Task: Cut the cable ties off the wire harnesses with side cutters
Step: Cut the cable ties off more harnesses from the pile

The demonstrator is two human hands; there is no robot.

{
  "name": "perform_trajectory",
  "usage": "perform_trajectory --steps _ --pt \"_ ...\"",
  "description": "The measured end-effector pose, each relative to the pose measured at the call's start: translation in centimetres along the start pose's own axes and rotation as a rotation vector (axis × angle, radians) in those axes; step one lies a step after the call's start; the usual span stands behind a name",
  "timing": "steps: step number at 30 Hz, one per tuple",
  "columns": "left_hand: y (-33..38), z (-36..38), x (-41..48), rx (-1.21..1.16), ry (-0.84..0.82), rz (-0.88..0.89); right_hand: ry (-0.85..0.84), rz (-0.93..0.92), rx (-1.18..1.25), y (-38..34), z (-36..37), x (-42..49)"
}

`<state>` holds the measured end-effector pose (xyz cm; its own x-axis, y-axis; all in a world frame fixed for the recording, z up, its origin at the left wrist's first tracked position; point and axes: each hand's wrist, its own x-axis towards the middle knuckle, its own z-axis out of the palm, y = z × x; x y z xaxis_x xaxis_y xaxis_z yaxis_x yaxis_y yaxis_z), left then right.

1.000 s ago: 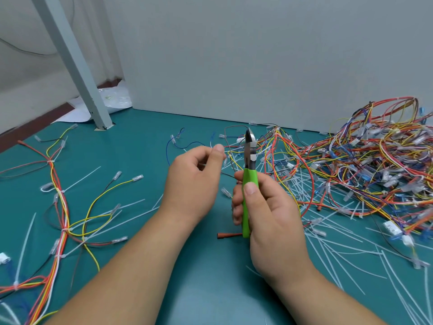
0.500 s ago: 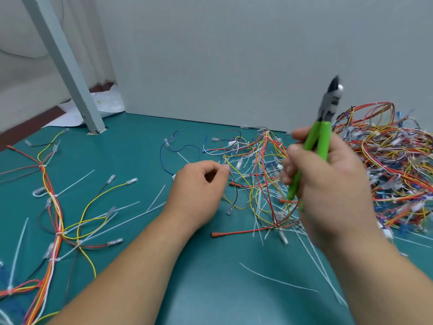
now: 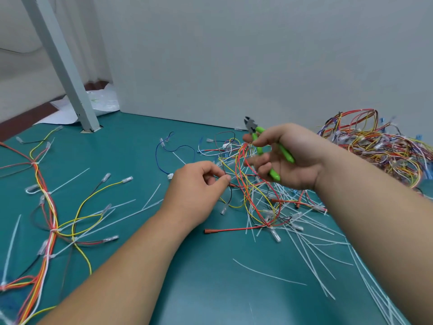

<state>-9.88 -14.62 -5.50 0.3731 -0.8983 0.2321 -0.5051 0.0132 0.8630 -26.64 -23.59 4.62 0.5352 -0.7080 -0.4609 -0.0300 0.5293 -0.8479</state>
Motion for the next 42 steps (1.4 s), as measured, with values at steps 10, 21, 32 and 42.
perform_trajectory --steps 10,21,32,42 --pt "-0.1 -0.2 0.0 0.064 0.032 -0.028 0.129 -0.184 -0.222 -1.1 0.6 1.0" --pt "0.3 -0.5 -0.1 0.087 0.095 -0.008 0.048 -0.528 -0.391 -9.0 3.2 -2.8" --pt "0.1 -0.5 -0.2 0.082 -0.025 -0.071 0.047 -0.695 -0.305 -11.3 5.2 -4.1" --pt "0.0 -0.5 -0.4 0.105 -0.046 -0.066 0.088 -0.8 -0.277 -12.5 5.3 -4.4"
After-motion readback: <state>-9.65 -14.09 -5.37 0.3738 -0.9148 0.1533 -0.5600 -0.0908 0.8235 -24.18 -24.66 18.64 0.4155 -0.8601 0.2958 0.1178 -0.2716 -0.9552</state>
